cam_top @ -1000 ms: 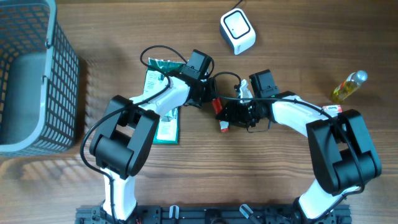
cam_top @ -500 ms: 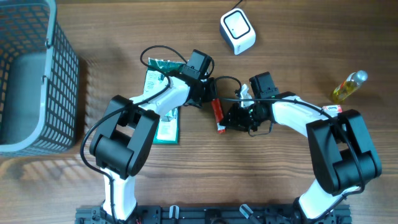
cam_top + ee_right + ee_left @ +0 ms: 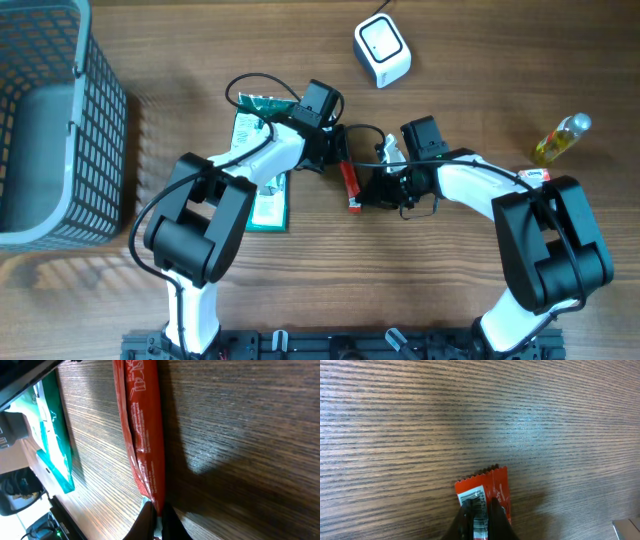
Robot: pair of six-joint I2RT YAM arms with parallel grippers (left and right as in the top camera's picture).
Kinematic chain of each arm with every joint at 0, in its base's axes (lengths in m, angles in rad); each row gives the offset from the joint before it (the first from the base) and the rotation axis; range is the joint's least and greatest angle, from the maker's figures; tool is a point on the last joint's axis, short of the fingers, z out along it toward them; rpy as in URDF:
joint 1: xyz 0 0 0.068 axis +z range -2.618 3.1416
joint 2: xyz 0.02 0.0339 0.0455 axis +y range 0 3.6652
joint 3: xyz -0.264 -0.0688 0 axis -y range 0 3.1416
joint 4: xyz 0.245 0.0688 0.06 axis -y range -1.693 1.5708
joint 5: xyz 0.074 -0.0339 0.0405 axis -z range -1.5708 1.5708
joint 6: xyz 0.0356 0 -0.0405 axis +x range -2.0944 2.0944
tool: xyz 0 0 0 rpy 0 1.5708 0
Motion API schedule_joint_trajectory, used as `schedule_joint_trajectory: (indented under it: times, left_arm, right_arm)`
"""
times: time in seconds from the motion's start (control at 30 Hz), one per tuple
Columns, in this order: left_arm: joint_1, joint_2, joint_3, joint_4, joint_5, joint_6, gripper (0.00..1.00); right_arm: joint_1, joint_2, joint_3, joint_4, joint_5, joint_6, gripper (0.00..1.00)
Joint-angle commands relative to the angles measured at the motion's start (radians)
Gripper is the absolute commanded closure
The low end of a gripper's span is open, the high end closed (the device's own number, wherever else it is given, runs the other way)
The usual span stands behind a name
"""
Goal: Scan the item barcode
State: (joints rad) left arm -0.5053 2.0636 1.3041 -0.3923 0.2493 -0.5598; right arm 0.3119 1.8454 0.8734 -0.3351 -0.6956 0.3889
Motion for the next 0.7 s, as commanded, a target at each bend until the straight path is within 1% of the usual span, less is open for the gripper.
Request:
schedule_joint_trajectory:
  times: [0.0, 0.07, 0.1, 0.2, 0.27, 0.33, 0.4, 0.5, 0.6, 0.63, 0.67]
  left_arm:
    - [0.045, -0.030, -0.010, -0.052, -0.034, 0.006, 0.96]
    - [0.074, -0.106, 0.028, -0.104, -0.082, 0.023, 0.96]
    - [0.089, -0.143, 0.058, -0.143, -0.129, 0.043, 0.96]
    - [0.141, -0.234, 0.165, -0.285, -0.330, 0.093, 0.96]
    - [0.183, -0.273, 0.222, -0.353, -0.411, 0.129, 0.96]
    - [0.239, -0.307, 0.248, -0.387, -0.446, 0.157, 0.96]
    - [0.303, -0.327, 0.248, -0.391, -0.446, 0.194, 0.96]
    - [0.390, -0.326, 0.247, -0.407, -0.446, 0.194, 0.96]
    - [0.462, -0.324, 0.247, -0.421, -0.445, 0.194, 0.86]
    - [0.481, -0.324, 0.247, -0.423, -0.445, 0.194, 0.75]
    - [0.500, -0.324, 0.247, -0.430, -0.445, 0.194, 0.52]
  right_arm:
    - [0.005, -0.003, -0.005, 0.006, -0.005, -0.031, 0.96]
    - [0.005, -0.003, -0.005, 0.006, -0.005, -0.031, 0.96]
    - [0.005, -0.003, -0.005, 0.006, -0.005, -0.031, 0.96]
    - [0.005, -0.003, -0.005, 0.006, -0.004, -0.030, 0.96]
    - [0.005, -0.003, -0.005, 0.005, -0.004, -0.030, 0.96]
    - [0.005, -0.003, -0.005, 0.006, -0.004, -0.030, 0.96]
    - [0.005, -0.003, -0.005, 0.005, -0.004, -0.030, 0.96]
    - [0.005, -0.003, -0.005, 0.001, -0.003, -0.031, 0.96]
    - [0.005, -0.003, -0.005, 0.002, -0.003, -0.030, 0.96]
    - [0.005, -0.003, -0.005, 0.002, -0.003, -0.031, 0.96]
    - [0.005, -0.003, -0.005, 0.002, -0.003, -0.030, 0.96]
